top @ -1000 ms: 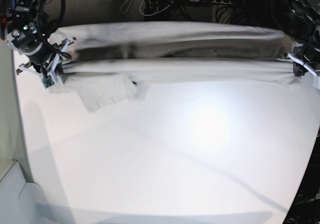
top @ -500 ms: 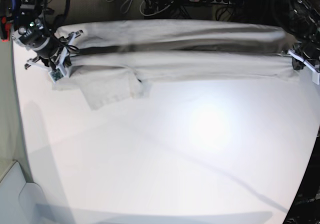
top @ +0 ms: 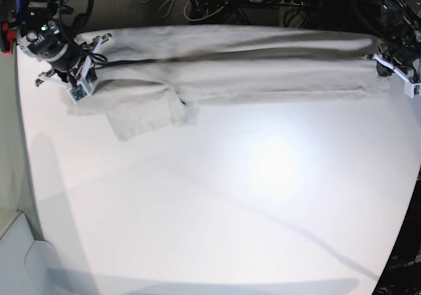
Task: Layout the t-shirt on the table in an organized manner, then fold the t-shirt properly
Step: 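Pull the folded shirt with both grippers toward the robot, stretching it taut, then lower the folded edge with both grippers and press it flat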
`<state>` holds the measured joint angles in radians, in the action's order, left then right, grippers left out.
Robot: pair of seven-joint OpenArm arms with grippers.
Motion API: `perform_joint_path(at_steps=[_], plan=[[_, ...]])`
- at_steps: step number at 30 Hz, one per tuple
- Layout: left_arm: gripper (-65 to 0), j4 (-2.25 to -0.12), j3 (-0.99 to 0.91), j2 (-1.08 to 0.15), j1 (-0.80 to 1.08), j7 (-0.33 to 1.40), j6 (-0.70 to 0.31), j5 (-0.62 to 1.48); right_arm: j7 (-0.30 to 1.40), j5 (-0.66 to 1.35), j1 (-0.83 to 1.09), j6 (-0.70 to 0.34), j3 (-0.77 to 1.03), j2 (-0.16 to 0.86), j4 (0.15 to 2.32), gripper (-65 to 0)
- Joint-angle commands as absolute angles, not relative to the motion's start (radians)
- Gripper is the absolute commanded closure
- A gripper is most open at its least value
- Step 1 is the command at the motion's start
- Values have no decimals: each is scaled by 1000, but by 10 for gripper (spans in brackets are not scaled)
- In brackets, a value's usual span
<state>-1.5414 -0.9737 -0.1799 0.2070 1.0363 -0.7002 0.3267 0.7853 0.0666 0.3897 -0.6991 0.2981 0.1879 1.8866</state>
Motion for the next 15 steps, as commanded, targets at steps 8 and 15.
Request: perform_joint_path(at_steps=[8, 15], plan=[[-1, -1555, -978, -197, 211, 1021, -698, 337, 774, 71, 403, -698, 297, 200, 1883, 0], [-1, -1555, -978, -194, 211, 1023, -698, 337, 773, 71, 400, -698, 297, 219, 1822, 0]])
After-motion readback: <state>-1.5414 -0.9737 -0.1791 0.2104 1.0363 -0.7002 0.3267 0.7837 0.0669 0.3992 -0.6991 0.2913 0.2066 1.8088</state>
